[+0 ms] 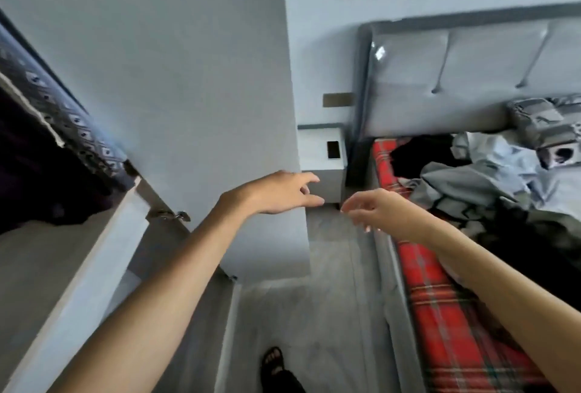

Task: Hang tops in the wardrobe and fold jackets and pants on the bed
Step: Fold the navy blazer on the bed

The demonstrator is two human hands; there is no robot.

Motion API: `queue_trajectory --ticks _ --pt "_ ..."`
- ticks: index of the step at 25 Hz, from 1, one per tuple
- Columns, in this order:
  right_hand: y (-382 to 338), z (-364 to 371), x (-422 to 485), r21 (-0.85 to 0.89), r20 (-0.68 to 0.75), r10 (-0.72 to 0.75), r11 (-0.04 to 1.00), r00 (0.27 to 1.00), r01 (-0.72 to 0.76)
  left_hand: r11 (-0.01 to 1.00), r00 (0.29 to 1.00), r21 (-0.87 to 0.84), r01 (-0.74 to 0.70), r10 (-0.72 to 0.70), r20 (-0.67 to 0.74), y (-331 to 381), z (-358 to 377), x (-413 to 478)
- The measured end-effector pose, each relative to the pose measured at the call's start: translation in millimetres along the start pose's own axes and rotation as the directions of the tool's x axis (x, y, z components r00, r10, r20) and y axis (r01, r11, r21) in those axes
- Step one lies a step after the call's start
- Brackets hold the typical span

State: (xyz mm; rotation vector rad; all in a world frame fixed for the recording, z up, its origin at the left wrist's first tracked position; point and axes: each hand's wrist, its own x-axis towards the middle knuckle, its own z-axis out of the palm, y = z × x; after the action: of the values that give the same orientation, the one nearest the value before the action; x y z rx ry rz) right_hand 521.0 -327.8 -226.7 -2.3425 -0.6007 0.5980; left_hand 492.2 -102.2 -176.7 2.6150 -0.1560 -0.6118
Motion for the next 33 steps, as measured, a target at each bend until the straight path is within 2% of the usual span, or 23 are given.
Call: queue_trajectory --ticks 3,6,8,10,14,16,19,22,24,26,28,30,31,33 --pt "86 -33 -71 0.099 -0.114 0.199 0.977 0.973 -0.188 0.979 0.975 0.063 -0.194 0.185 0.125 92 43 66" --pt "159 -50 -136 0.230 -0.189 0.413 0.901 0.891 -0.369 0.918 0.899 0.097 -0.385 0.349 0.266 172 94 126" --pt "202 -53 -179 0.320 -0.218 0.558 0.816 0.801 -0.482 0.863 0.815 0.078 -0.499 0.437 0.381 223 133 163" --pt "238 -48 -220 0.420 -0.233 0.695 0.702 0.680 -0.575 0.810 0.717 0.045 -0.585 0.490 0.496 270 170 192" --pt "305 -20 -282 0.590 -0.213 0.878 0.466 0.429 -0.659 0.719 0.568 0.021 -0.694 0.529 0.630 340 231 241" --pt "340 3 -300 0.639 -0.148 0.929 0.351 0.338 -0.685 0.714 0.539 0.013 -0.700 0.517 0.665 362 258 258" --pt "404 36 -313 0.628 -0.025 0.956 0.241 0.291 -0.740 0.721 0.511 0.036 -0.692 0.454 0.730 383 296 271" --pt "500 63 -318 0.561 0.041 0.961 0.203 0.272 -0.802 0.775 0.545 0.072 -0.628 0.372 0.751 399 342 288" --pt "553 81 -313 0.552 0.063 0.983 0.109 0.171 -0.827 0.806 0.571 0.097 -0.584 0.323 0.755 399 364 301" --pt "597 94 -300 0.721 0.106 0.994 -0.071 0.009 -0.690 0.818 0.592 0.141 -0.558 0.273 0.759 399 390 318" --pt "620 100 -286 0.891 0.151 0.979 -0.195 -0.138 -0.411 0.830 0.616 0.166 -0.533 0.246 0.748 398 404 329" --pt "632 103 -276 0.952 0.250 0.936 -0.284 -0.246 -0.116 0.841 0.645 0.188 -0.508 0.226 0.730 396 413 338" --pt "633 104 -272 0.949 0.307 0.922 -0.314 -0.234 0.007 0.843 0.656 0.199 -0.500 0.218 0.723 394 414 340" --pt "628 106 -268 0.939 0.338 0.938 -0.329 -0.082 0.103 0.853 0.662 0.195 -0.485 0.212 0.719 393 415 340"
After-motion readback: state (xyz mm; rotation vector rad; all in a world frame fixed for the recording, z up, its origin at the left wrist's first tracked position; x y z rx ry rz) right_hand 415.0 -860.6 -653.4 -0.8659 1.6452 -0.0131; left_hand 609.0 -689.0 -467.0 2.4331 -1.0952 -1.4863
